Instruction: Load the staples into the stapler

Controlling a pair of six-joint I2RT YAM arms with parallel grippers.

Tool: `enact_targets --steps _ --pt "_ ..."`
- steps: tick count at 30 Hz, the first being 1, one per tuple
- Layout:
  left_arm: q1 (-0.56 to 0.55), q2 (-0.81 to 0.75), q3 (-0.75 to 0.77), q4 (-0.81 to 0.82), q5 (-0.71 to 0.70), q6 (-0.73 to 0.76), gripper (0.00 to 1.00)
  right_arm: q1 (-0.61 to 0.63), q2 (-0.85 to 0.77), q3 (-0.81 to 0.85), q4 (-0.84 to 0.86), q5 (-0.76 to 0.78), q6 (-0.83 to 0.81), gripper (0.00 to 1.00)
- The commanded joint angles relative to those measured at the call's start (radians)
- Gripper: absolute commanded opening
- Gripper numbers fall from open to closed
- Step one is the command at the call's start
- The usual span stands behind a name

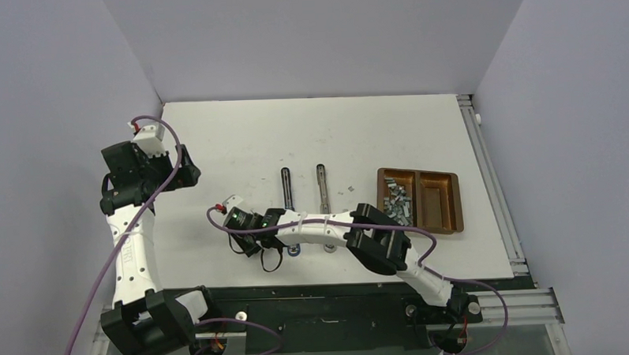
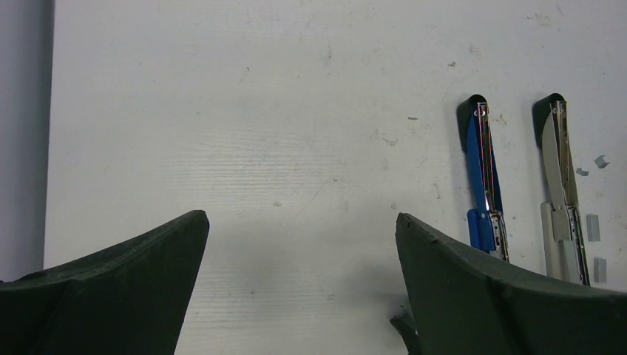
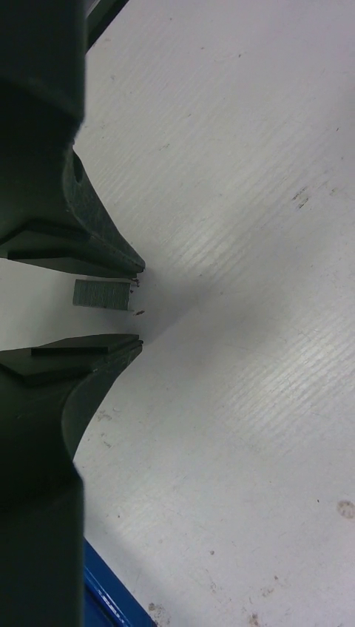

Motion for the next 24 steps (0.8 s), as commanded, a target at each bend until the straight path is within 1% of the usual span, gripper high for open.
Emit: enact_targets --steps 1,7,19,24 --pt "0.008 -0.006 0.040 -0.008 0.006 -0.004 0.96 0.024 0.030 0.031 -0.052 0.061 0.006 0.34" --pt "0.007 -0.014 0.041 -0.023 0.012 0.006 0.96 0.056 0.050 0.049 -0.087 0.119 0.014 0.31" --pt "0.007 -0.041 0.047 -0.047 0.012 0.035 0.96 0.068 0.071 0.074 -0.112 0.169 0.032 0.17" --pt "0.008 -0.038 0.049 -0.049 0.014 0.033 0.96 0.065 0.065 0.067 -0.122 0.196 0.035 0.09"
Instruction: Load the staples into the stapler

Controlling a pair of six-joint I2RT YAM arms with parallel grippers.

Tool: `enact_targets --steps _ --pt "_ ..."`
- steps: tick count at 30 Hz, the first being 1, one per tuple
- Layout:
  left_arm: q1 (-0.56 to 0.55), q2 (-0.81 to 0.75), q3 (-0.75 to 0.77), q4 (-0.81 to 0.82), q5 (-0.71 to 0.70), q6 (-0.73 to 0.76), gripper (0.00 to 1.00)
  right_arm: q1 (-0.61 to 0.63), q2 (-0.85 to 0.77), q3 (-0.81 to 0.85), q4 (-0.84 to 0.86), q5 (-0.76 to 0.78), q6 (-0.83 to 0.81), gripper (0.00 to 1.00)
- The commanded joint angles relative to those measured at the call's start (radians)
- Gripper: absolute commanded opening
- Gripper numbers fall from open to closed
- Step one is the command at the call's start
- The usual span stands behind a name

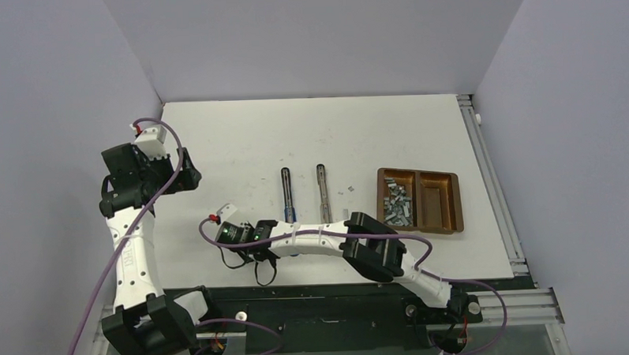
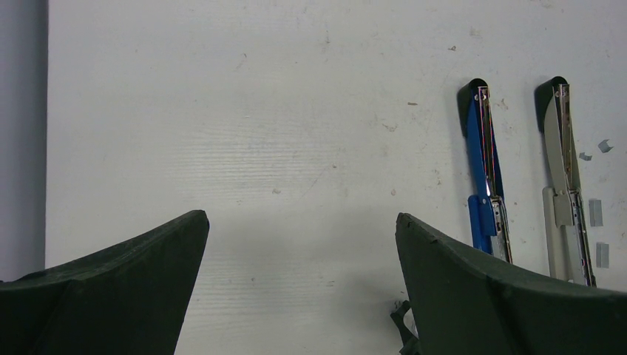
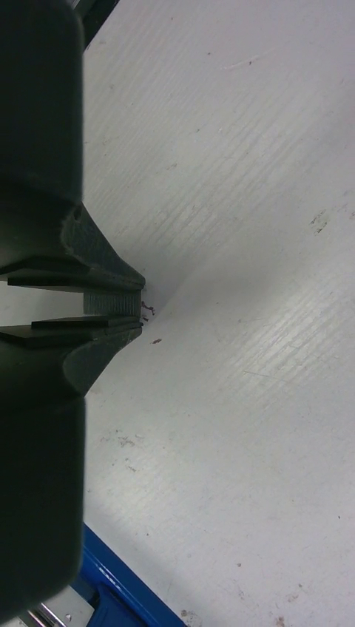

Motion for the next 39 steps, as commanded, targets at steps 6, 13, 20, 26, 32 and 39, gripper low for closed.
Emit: enact_targets --steps 6,13,20,26,32,39 --pt "0.008 -0.006 0.058 -0.001 0.028 -0.010 0.97 -0.022 -0.029 0.011 -0.073 0.106 0.032 0.09" --pt "0.007 0.038 0.097 -0.049 0.039 -0.029 0.97 -0.065 -0.154 -0.018 -0.071 0.181 0.096 0.09" --pt "0.008 0.053 0.103 -0.061 0.028 -0.024 0.98 -0.083 -0.264 -0.090 -0.069 0.277 0.168 0.09" --pt "0.007 0.054 0.097 -0.058 0.033 -0.026 0.98 -0.096 -0.355 -0.192 -0.100 0.418 0.292 0.09" --pt "0.004 0.062 0.096 -0.066 0.061 -0.025 0.99 -0.113 -0.457 -0.334 -0.139 0.515 0.428 0.09" --pt "-0.009 0.059 0.063 -0.072 0.075 -0.010 0.97 -0.116 -0.584 -0.499 -0.098 0.571 0.497 0.09"
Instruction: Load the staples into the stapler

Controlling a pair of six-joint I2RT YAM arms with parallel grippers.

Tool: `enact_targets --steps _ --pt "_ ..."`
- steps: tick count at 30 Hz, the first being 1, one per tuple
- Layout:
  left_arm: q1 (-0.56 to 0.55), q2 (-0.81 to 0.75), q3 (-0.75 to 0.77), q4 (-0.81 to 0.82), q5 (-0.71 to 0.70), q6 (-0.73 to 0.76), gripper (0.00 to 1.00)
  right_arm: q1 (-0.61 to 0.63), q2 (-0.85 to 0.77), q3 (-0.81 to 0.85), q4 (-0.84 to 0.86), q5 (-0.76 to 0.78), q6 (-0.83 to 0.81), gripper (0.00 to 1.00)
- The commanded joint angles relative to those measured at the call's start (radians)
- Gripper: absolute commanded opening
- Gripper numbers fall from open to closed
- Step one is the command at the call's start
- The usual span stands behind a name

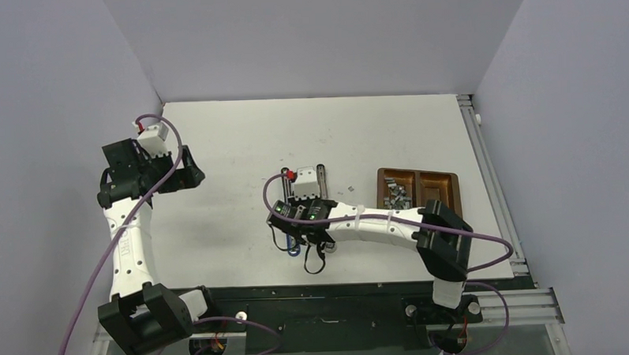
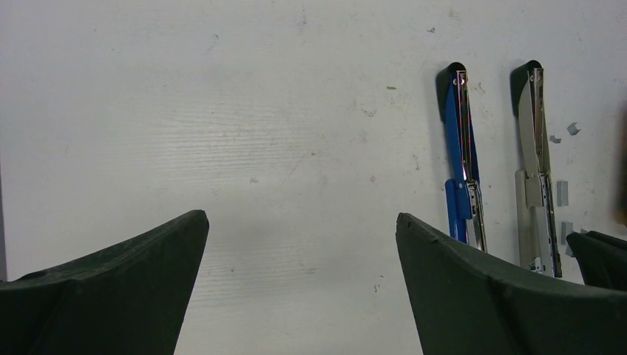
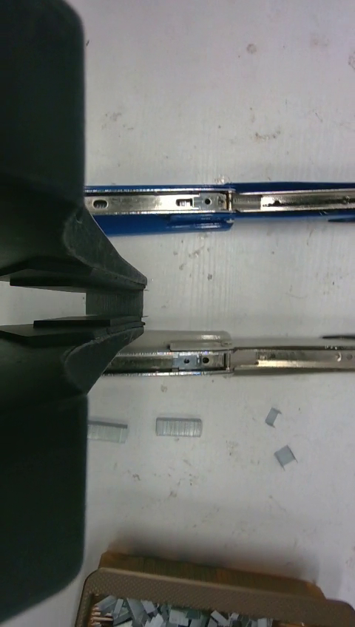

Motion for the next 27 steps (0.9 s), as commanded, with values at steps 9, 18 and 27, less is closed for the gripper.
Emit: enact_targets --steps 9,18,27 --pt "-0.010 0.002 -0.026 0.015 0.029 0.009 0.96 -0.022 -0.195 -0.213 0.081 0.113 0.114 0.09" --pt "-0.029 0.007 -0.027 0.016 0.033 -0.001 0.96 -0.030 -0.251 -0.333 0.168 0.107 0.097 0.09" --pt "-0.057 0.007 -0.030 0.016 0.010 -0.008 0.96 -0.039 -0.247 -0.378 0.216 0.073 0.072 0.09"
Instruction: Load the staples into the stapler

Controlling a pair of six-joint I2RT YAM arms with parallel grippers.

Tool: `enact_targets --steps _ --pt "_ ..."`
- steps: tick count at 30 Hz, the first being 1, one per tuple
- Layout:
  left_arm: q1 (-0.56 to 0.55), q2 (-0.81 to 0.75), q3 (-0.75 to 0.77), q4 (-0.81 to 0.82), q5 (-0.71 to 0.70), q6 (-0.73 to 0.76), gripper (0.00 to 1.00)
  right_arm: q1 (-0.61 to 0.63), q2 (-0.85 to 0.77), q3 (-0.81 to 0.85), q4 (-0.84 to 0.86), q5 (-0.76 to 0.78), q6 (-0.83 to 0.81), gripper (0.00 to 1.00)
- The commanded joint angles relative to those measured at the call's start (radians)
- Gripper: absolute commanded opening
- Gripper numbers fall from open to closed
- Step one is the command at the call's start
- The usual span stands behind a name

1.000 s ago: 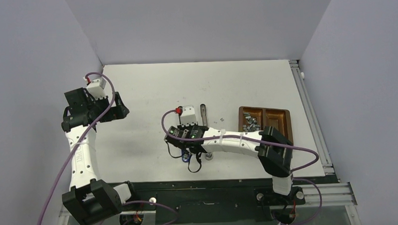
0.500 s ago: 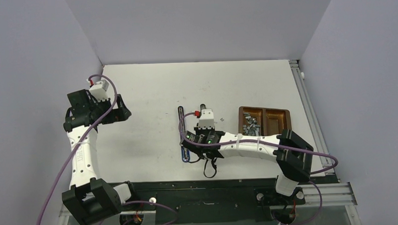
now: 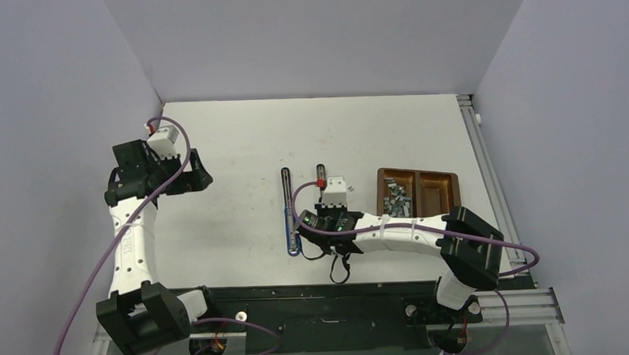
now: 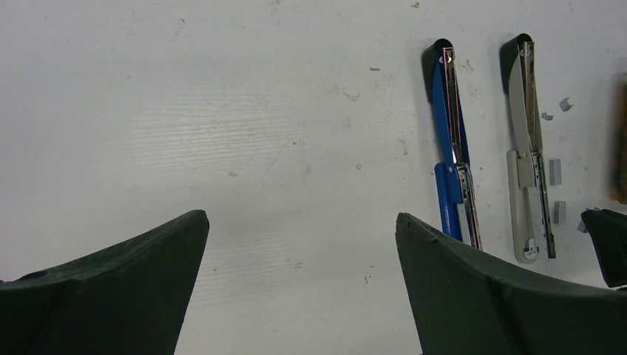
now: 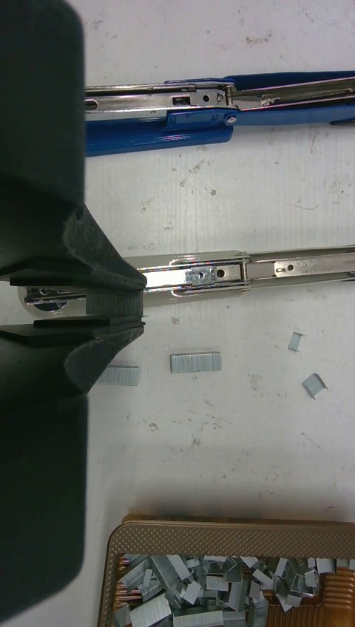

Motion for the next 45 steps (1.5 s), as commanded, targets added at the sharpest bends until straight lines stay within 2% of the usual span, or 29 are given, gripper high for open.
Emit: enact_targets --steps 1,10,45 --pt "-0.010 0.004 0.003 0.015 -0.003 -0.011 0.96 -0.007 -0.032 -0.018 0.055 0.003 -0.014 0.09" --pt "-0.012 0.011 0.018 0.002 -0.012 0.001 0.96 -0.007 -0.026 -0.058 0.138 -0.004 -0.044 0.09" --pt "-0.013 0.004 -0.001 0.005 -0.009 -0.003 0.96 0.017 -0.005 -0.118 0.213 -0.047 -0.051 0.09"
